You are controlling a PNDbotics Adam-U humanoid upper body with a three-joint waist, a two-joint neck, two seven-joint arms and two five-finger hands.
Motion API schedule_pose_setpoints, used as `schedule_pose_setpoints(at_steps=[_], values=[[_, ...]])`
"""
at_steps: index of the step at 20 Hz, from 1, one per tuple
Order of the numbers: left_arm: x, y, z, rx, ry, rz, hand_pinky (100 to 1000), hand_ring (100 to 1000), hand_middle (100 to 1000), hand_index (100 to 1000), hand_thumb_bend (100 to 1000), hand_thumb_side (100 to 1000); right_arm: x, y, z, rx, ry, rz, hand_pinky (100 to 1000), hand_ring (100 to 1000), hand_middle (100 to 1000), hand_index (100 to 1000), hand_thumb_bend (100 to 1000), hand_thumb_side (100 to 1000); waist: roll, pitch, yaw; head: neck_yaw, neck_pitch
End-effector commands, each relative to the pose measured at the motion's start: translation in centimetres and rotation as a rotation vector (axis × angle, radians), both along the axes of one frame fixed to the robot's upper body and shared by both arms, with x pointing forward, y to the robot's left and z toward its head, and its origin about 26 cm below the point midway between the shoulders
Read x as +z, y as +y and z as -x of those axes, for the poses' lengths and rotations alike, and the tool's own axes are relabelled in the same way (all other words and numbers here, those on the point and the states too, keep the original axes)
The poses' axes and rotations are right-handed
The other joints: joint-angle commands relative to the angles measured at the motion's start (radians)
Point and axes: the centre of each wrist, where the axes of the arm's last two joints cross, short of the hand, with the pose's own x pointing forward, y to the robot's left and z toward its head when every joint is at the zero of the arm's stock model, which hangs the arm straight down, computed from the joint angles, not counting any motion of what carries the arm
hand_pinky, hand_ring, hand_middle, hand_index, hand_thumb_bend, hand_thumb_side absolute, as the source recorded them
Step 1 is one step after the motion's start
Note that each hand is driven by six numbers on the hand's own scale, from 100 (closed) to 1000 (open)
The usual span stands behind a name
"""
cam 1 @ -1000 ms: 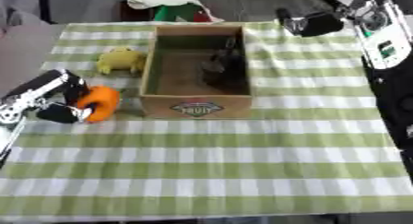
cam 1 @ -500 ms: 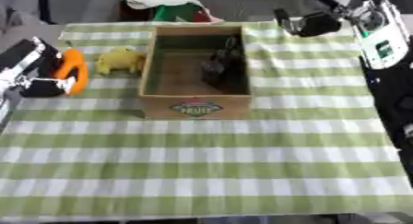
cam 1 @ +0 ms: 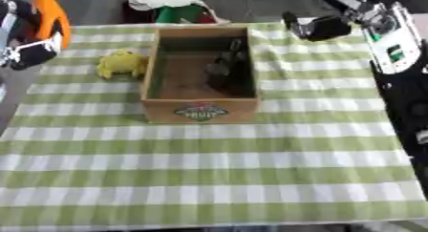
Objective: Pick up objects on the table and place them in the box.
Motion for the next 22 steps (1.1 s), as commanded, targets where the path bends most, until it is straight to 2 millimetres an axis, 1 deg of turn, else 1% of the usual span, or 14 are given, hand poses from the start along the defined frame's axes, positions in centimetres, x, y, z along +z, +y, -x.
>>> schedule_pose_setpoints(at_steps=[1,7,8,9,11,12,13,16,22], values=[[1.0,0.3,-0.8,0.004,-0.050,0.024,401,234,130,287,100,100,1.2,0.5,-0.1,0.020,-0.025,0.021,918,1000,813,916,100,237,0.002,-0.021,-0.003,0.009,0.005],[0.9,0.5,-1.2,-0.002,-0.051,0.036,401,234,130,287,100,100,1.2,0.6,-0.1,0.025,-0.023,0.024,918,1000,813,916,100,237,0.003,-0.021,-0.004,0.010,0.005],[0.9,0.4,-1.2,-0.004,-0.052,0.036,419,254,160,315,100,100,1.2,0.7,-0.1,0.026,-0.023,0.024,919,1000,808,917,100,247,0.003,-0.021,-0.005,0.011,0.005],[1.1,-0.4,-1.3,-0.034,-0.054,0.040,419,254,160,315,100,100,1.1,1.4,-0.2,0.046,-0.020,0.035,919,1000,808,917,100,247,0.004,-0.021,-0.015,0.019,0.005],[1.2,-2.4,-2.1,-0.098,-0.036,0.062,426,261,169,323,100,100,0.3,3.7,-0.3,0.114,0.001,0.071,920,1000,806,918,100,247,0.008,-0.021,-0.046,0.039,0.005],[1.5,-3.7,-2.5,-0.138,-0.034,0.059,426,261,168,322,100,100,-0.1,4.9,-0.3,0.147,0.012,0.086,920,1000,805,917,100,247,0.011,-0.020,-0.060,0.048,0.005],[1.8,-4.7,-2.9,-0.172,-0.030,0.052,426,261,168,322,100,100,-0.3,5.7,-0.3,0.167,0.020,0.095,920,1000,805,917,100,246,0.013,-0.019,-0.068,0.052,0.005],[2.9,-6.1,-4.0,-0.226,-0.019,0.035,427,262,168,323,100,100,-0.4,6.3,-0.2,0.183,0.025,0.103,920,1000,804,917,100,246,0.014,-0.016,-0.073,0.050,0.003],[2.7,-6.4,-4.6,-0.246,0.000,0.016,428,262,168,323,100,100,-0.4,6.5,-0.2,0.185,0.026,0.102,920,1000,803,918,100,245,0.016,-0.015,-0.074,0.047,0.002]])
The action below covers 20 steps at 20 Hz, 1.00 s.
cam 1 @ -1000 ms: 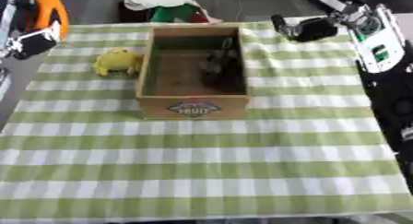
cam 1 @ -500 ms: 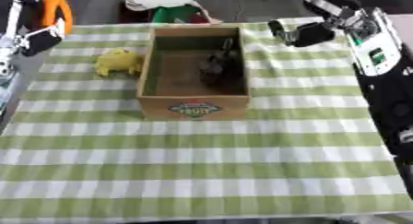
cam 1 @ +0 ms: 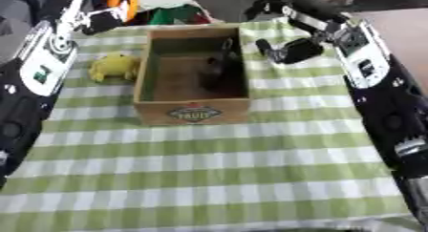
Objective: Pick up objects on the table and place them in the box.
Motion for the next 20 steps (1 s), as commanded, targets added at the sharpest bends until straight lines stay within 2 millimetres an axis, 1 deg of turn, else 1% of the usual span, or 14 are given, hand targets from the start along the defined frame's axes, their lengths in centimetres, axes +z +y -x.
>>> schedule_pose_setpoints(at_steps=[1,4,5,7,16,17,18,20], values=[[1.4,0.0,-0.2,-0.009,-0.031,-0.020,429,263,169,325,100,100,1.5,0.3,-0.1,0.017,-0.039,0.019,920,1000,803,918,100,245,-0.002,-0.016,0.000,0.001,0.002],[1.1,-0.3,-0.2,-0.029,-0.009,-0.029,439,271,180,336,100,100,1.5,0.4,0.0,0.017,-0.038,0.017,920,1000,802,918,100,245,-0.003,-0.016,-0.002,0.002,0.001],[0.8,-0.5,-0.3,-0.044,0.006,-0.034,457,289,200,357,100,100,1.4,0.5,0.0,0.018,-0.037,0.019,921,1000,802,918,100,246,-0.003,-0.015,-0.003,0.003,0.001],[0.3,-0.7,-0.4,-0.075,0.042,-0.046,460,292,202,360,100,100,1.3,0.6,0.0,0.021,-0.034,0.022,921,1000,802,918,100,246,-0.004,-0.015,-0.004,0.003,0.002],[0.8,-0.5,-0.3,-0.100,0.078,-0.052,460,292,202,360,100,100,1.3,0.6,0.0,0.022,-0.032,0.023,921,1000,802,918,100,246,-0.004,-0.016,-0.004,0.003,0.002],[0.3,-0.8,-0.3,-0.112,0.093,-0.054,531,387,291,438,160,100,1.0,0.8,0.0,0.025,-0.024,0.025,923,1000,797,915,100,242,-0.003,-0.012,-0.012,0.002,-0.002],[-0.6,-1.6,-0.4,-0.143,0.121,-0.056,532,391,292,439,163,100,0.6,1.1,0.0,0.032,-0.012,0.028,923,1000,798,915,100,243,-0.002,-0.010,-0.025,0.004,-0.003],[-1.8,-2.9,-0.6,-0.216,0.170,-0.061,536,400,303,448,173,100,0.1,1.3,0.1,0.036,0.004,0.038,923,1000,798,916,100,245,-0.003,-0.009,-0.033,0.003,-0.003]])
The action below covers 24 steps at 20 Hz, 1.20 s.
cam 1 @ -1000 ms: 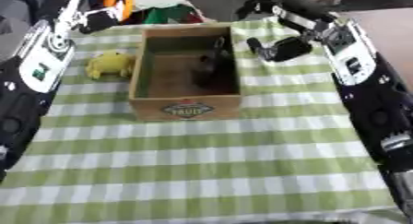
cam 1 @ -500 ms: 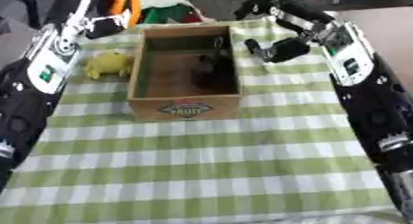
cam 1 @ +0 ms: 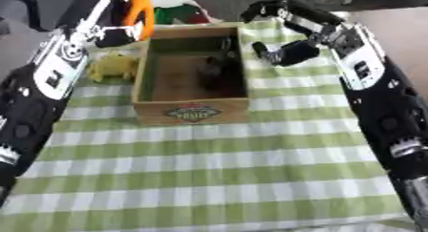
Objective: Pick up objects on the table and place them in the box.
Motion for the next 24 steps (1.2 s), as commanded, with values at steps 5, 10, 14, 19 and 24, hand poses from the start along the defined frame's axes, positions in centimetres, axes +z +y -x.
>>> schedule_pose_setpoints(at_steps=[5,10,14,19,24], values=[[-0.1,-1.4,-0.4,-0.173,0.067,-0.016,552,431,345,481,190,100,0.2,0.8,0.0,0.037,0.000,0.046,924,1000,798,916,100,248,-0.002,-0.013,-0.002,0.001,-0.004],[-0.5,-1.0,-0.5,-0.199,0.135,-0.075,586,506,440,563,320,110,-0.1,1.0,0.0,0.043,0.006,0.071,924,1000,800,917,100,252,-0.003,-0.011,0.000,-0.001,-0.005],[-0.7,-0.9,-0.6,-0.213,0.192,-0.128,677,663,637,700,541,386,-0.2,1.2,0.1,0.048,0.000,0.079,924,1000,801,919,100,254,-0.003,-0.010,0.002,-0.003,-0.005],[0.4,-0.6,-0.4,-0.225,0.224,-0.180,745,750,763,798,842,636,-0.1,1.4,0.1,0.049,-0.006,0.077,923,1000,801,918,100,252,-0.003,-0.011,0.009,-0.005,-0.011],[3.6,1.0,0.7,-0.193,0.152,-0.148,726,716,725,785,820,649,-0.1,0.6,-0.1,0.021,-0.002,0.065,923,1000,800,918,100,251,-0.006,-0.017,0.023,-0.011,-0.012]])
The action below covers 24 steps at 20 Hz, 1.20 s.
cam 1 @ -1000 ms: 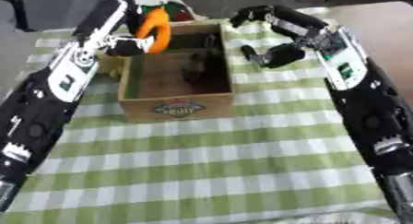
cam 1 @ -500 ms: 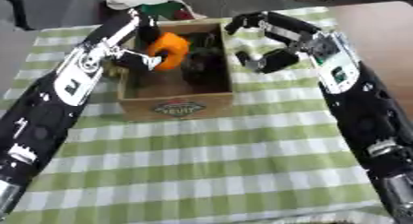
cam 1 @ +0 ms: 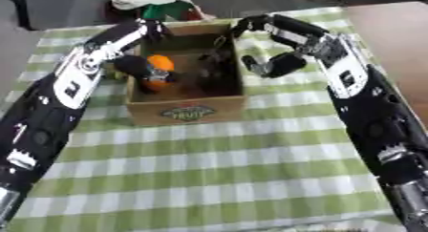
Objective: Pick up objects on the table and place them in the box.
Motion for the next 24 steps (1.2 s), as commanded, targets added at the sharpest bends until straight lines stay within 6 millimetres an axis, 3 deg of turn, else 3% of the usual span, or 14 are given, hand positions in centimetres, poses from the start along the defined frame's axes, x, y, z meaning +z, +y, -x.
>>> schedule_pose_setpoints(at_steps=[1,5,8,12,13,16,24], values=[[3.8,2.0,0.9,0.046,-0.104,0.032,724,712,721,784,814,646,1.1,-0.7,-0.2,0.008,-0.033,0.021,923,1000,800,918,100,251,-0.002,-0.024,0.008,-0.007,-0.010],[5.5,4.7,1.9,0.154,-0.176,0.096,703,667,667,759,675,523,1.0,-1.1,-0.3,-0.007,-0.030,0.019,922,1000,800,918,100,251,-0.003,-0.030,0.023,-0.017,-0.011],[5.4,7.8,2.5,0.286,-0.194,0.099,699,660,657,752,556,384,0.9,-1.5,-0.3,-0.019,-0.032,0.018,922,1000,800,919,100,251,-0.002,-0.033,0.032,-0.025,-0.011],[4.6,9.7,2.6,0.378,-0.194,0.073,699,660,657,752,551,377,0.9,-1.7,-0.3,-0.025,-0.033,0.016,922,1000,800,919,100,251,-0.001,-0.035,0.034,-0.028,-0.011],[4.4,9.9,2.6,0.388,-0.191,0.068,700,665,660,751,521,298,1.0,-1.8,-0.3,-0.027,-0.035,0.016,922,1000,801,919,100,251,-0.001,-0.034,0.037,-0.031,-0.011],[2.6,12.2,2.6,0.482,-0.099,-0.002,701,670,664,754,496,260,1.1,-1.8,-0.3,-0.028,-0.041,0.014,921,1000,801,919,100,251,-0.002,-0.035,0.036,-0.031,-0.010],[-1.0,13.0,1.1,0.508,-0.035,-0.094,715,716,719,792,523,261,1.6,-2.0,-0.3,-0.022,-0.051,0.005,921,1000,801,920,100,252,-0.010,-0.028,0.024,-0.027,-0.009]])
